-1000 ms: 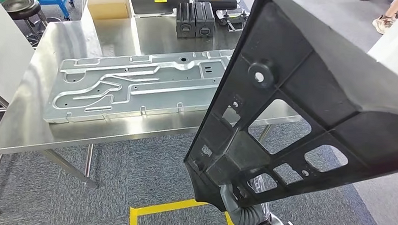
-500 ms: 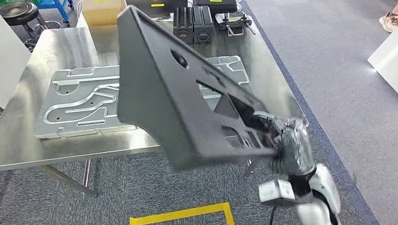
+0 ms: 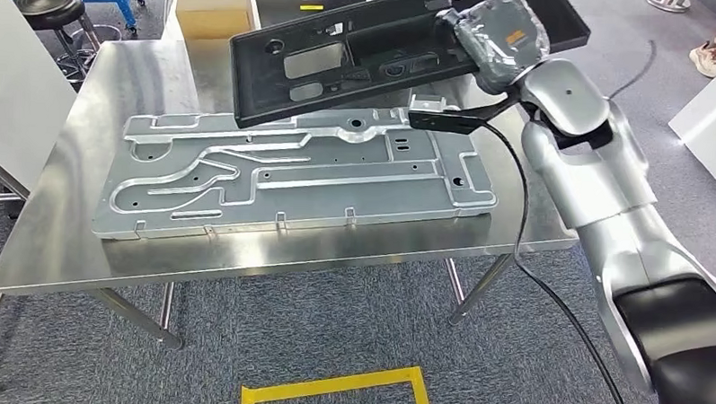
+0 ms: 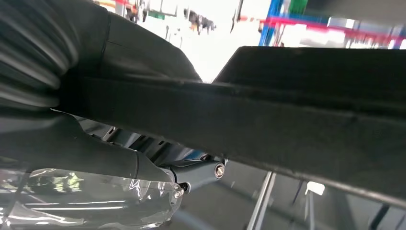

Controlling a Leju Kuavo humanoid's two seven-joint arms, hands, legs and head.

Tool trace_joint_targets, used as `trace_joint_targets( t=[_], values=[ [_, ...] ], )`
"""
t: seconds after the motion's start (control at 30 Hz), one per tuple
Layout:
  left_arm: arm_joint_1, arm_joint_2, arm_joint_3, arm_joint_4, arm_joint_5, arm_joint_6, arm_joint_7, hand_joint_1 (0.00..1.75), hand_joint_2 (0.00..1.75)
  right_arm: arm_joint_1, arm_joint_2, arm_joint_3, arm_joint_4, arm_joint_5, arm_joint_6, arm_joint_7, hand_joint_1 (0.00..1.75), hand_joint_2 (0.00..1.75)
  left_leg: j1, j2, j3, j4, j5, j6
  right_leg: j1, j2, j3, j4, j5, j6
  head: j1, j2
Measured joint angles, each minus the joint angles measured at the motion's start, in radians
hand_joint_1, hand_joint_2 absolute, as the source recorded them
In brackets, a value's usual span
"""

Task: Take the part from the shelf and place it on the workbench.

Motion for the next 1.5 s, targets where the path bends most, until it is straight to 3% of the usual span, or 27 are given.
trace_joint_targets(
  t=[0.03, 0.07, 0.13, 0.2, 0.27, 0.37, 0.43, 0.5, 0.53, 0.57, 0.6, 0.67, 0.73, 0.83, 0.9, 0.97, 1.03, 1.07, 1.1, 1.2, 1.27, 1.33, 1.4, 1.5],
  values=[
    [0.0, 0.0, 0.002, 0.0, 0.016, -0.039, -0.006, 0.0, 1.75, -0.017, 0.022, 0.033, 0.079, -0.007, -0.029, 0.003, 1.75, 1.75, -0.002, -0.001, 0.003, 0.0, -0.002, 0.001, 0.001, 0.0, -0.017, 0.021, 0.007, -0.002, 0.0, 0.0],
    [0.0, 0.0, 0.005, 0.0, 0.031, -0.076, -0.014, 0.0, 1.75, -0.026, 0.045, 0.061, 0.152, -0.015, -0.055, 0.006, 1.75, 1.75, -0.004, -0.003, 0.007, 0.0, -0.005, 0.002, 0.003, 0.0, -0.015, 0.003, 0.033, -0.007, 0.0, 0.0],
    [0.003, -0.002, 0.011, 0.0, 0.051, -0.126, -0.034, 0.0, 1.75, -0.029, 0.09, 0.101, 0.274, -0.028, -0.097, 0.012, 1.75, 1.75, -0.007, -0.007, 0.017, 0.0, -0.013, 0.002, 0.009, 0.0, 0.034, -0.125, 0.113, -0.025, 0.0, 0.0],
    [0.006, -0.004, 0.017, 0.001, 0.061, -0.144, -0.051, 0.0, 1.75, -0.025, 0.133, 0.129, 0.368, -0.034, -0.131, 0.024, 1.75, 1.75, -0.011, -0.011, 0.02, 0.0, -0.019, -0.004, 0.018, 0.0, 0.079, -0.235, 0.153, -0.041, 0.0, 0.0],
    [0.01, -0.006, 0.022, 0.001, 0.064, -0.15, -0.06, 0.0, 1.75, -0.015, 0.17, 0.15, 0.439, -0.038, -0.157, 0.043, 1.75, 1.75, -0.01, -0.012, 0.019, -0.004, -0.021, -0.014, 0.023, 0.001, 0.09, -0.263, 0.15, -0.047, 0.0, 0.0],
    [0.016, -0.003, 0.025, 0.0, 0.062, -0.151, -0.058, 0.0, 1.75, 0.011, 0.213, 0.168, 0.511, -0.045, -0.172, 0.062, 1.75, 1.75, -0.012, -0.009, 0.02, 0.007, -0.039, -0.03, 0.014, 0.001, 0.11, -0.288, 0.15, -0.054, 0.0, 0.0],
    [0.019, -0.001, 0.027, 0.0, 0.061, -0.15, -0.052, 0.0, 1.75, 0.026, 0.234, 0.173, 0.545, -0.053, -0.179, 0.064, 1.75, 1.75, -0.009, -0.006, -0.023, 0.096, -0.085, -0.039, 0.009, -0.002, 0.123, -0.301, 0.15, -0.058, 0.0, 0.0],
    [0.018, 0.002, 0.03, 0.0, 0.061, -0.15, -0.045, 0.0, 1.75, 0.039, 0.25, 0.176, 0.574, -0.06, -0.182, 0.065, 1.75, 1.75, -0.004, -0.003, -0.095, 0.225, -0.128, -0.047, 0.008, -0.002, 0.126, -0.3, 0.147, -0.061, 0.0, 0.0],
    [0.018, 0.004, 0.031, 0.0, 0.061, -0.15, -0.043, 0.0, 1.75, 0.047, 0.258, 0.177, 0.586, -0.063, -0.183, 0.064, 1.75, 1.75, -0.001, -0.002, -0.119, 0.258, -0.127, -0.051, 0.008, -0.001, 0.127, -0.299, 0.144, -0.06, 0.0, 0.0],
    [0.021, 0.007, 0.032, 0.0, 0.061, -0.149, -0.041, 0.0, 1.75, 0.055, 0.264, 0.178, 0.595, -0.064, -0.183, 0.064, 1.75, 1.75, 0.002, -0.001, -0.123, 0.253, -0.106, -0.055, 0.007, 0.0, 0.129, -0.296, 0.141, -0.059, 0.0, 0.0],
    [0.024, 0.01, 0.033, 0.0, 0.061, -0.149, -0.04, 0.0, 1.75, 0.061, 0.269, 0.179, 0.603, -0.066, -0.183, 0.063, 1.75, 1.75, 0.005, 0.0, -0.108, 0.207, -0.068, -0.057, 0.005, 0.002, 0.131, -0.292, 0.136, -0.056, 0.0, 0.0],
    [0.03, 0.014, 0.034, 0.0, 0.061, -0.147, -0.044, 0.0, 1.75, 0.067, 0.276, 0.181, 0.616, -0.07, -0.185, 0.063, 0.87, 0.87, 0.009, 0.0, -0.052, 0.071, 0.0, -0.061, 0.004, 0.006, 0.132, -0.279, 0.125, -0.045, 0.0, 0.0],
    [0.031, 0.016, 0.034, 0.0, 0.06, -0.144, -0.055, 0.0, 1.75, 0.067, 0.281, 0.181, 0.625, -0.076, -0.19, 0.062, 0.0, 0.0, 0.007, -0.002, -0.023, 0.006, 0.016, -0.052, 0.006, 0.008, 0.127, -0.27, 0.119, -0.034, 0.0, 0.0],
    [0.032, 0.017, 0.035, 0.0, 0.063, -0.134, -0.072, 0.0, 1.75, 0.069, 0.285, 0.179, 0.634, -0.081, -0.196, 0.059, 0.0, 0.0, 0.003, -0.003, -0.022, 0.001, 0.015, -0.028, 0.004, 0.008, 0.127, -0.269, 0.117, -0.019, 0.0, 0.0],
    [0.031, 0.018, 0.038, 0.0, 0.073, -0.13, -0.084, 0.0, 0.87, 0.069, 0.286, 0.177, 0.637, -0.082, -0.196, 0.059, 0.0, 0.0, 0.006, -0.003, -0.018, -0.004, 0.019, -0.015, 0.002, 0.005, 0.11, -0.227, 0.087, -0.012, 0.0, 0.0],
    [0.03, 0.018, 0.042, 0.0, 0.081, -0.127, -0.09, 0.0, 0.0, 0.071, 0.287, 0.175, 0.64, -0.082, -0.195, 0.058, 0.0, 0.0, 0.004, -0.002, -0.017, -0.006, 0.019, -0.008, 0.002, 0.003, 0.054, -0.104, 0.024, -0.008, 0.0, 0.0],
    [0.031, 0.018, 0.044, 0.0, 0.082, -0.125, -0.083, 0.0, 0.0, 0.078, 0.287, 0.174, 0.644, -0.082, -0.191, 0.058, 0.0, 0.0, 0.001, -0.002, -0.017, -0.005, 0.018, -0.006, 0.003, 0.003, -0.003, 0.013, -0.016, -0.009, 0.0, 0.0],
    [0.032, 0.018, 0.045, 0.0, 0.081, -0.122, -0.079, 0.0, 0.0, 0.082, 0.288, 0.173, 0.646, -0.083, -0.188, 0.058, 0.0, 0.0, -0.002, -0.003, -0.016, -0.005, 0.018, -0.005, 0.004, 0.003, -0.009, 0.02, -0.007, -0.012, 0.0, 0.0],
    [0.032, 0.018, 0.046, 0.0, 0.081, -0.117, -0.076, 0.0, 0.0, 0.084, 0.288, 0.171, 0.648, -0.084, -0.186, 0.058, 0.0, 0.0, -0.004, -0.003, -0.015, -0.005, 0.018, -0.005, 0.006, 0.003, 0.008, -0.015, 0.02, -0.018, 0.0, 0.0],
    [0.031, 0.017, 0.049, 0.0, 0.081, -0.105, -0.065, 0.0, 0.0, 0.083, 0.286, 0.153, 0.649, -0.095, -0.183, 0.058, 0.0, 0.0, -0.012, -0.003, -0.011, -0.005, 0.017, -0.007, 0.021, 0.001, 0.107, -0.217, 0.106, -0.045, 0.0, 0.0],
    [0.032, 0.016, 0.051, 0.0, 0.081, -0.103, -0.05, 0.0, 0.0, 0.083, 0.275, 0.135, 0.649, -0.107, -0.183, 0.058, 0.0, 0.0, -0.012, -0.003, -0.012, -0.006, 0.016, -0.014, 0.028, -0.003, 0.132, -0.271, 0.115, -0.052, 0.0, 0.0],
    [0.032, 0.017, 0.055, 0.0, 0.083, -0.102, -0.034, 0.0, 0.0, 0.083, 0.257, 0.118, 0.649, -0.116, -0.183, 0.058, 0.0, 0.0, -0.011, -0.002, -0.012, -0.006, 0.016, -0.023, 0.027, -0.005, 0.135, -0.28, 0.124, -0.055, 0.0, 0.0],
    [0.034, 0.018, 0.062, 0.0, 0.091, -0.1, -0.021, 0.0, 0.0, 0.083, 0.234, 0.101, 0.649, -0.12, -0.183, 0.059, 0.0, 0.0, -0.012, 0.0, -0.022, 0.026, -0.015, -0.033, 0.018, -0.009, 0.14, -0.293, 0.135, -0.061, 0.0, 0.0],
    [0.036, 0.018, 0.073, 0.0, 0.106, -0.098, -0.01, 0.0, 0.0, 0.088, 0.18, 0.072, 0.648, -0.121, -0.19, 0.06, 0.0, 0.0, -0.005, 0.001, -0.081, 0.191, -0.116, -0.045, 0.014, -0.014, 0.138, -0.299, 0.142, -0.064, 0.0, 0.0]
  ],
)
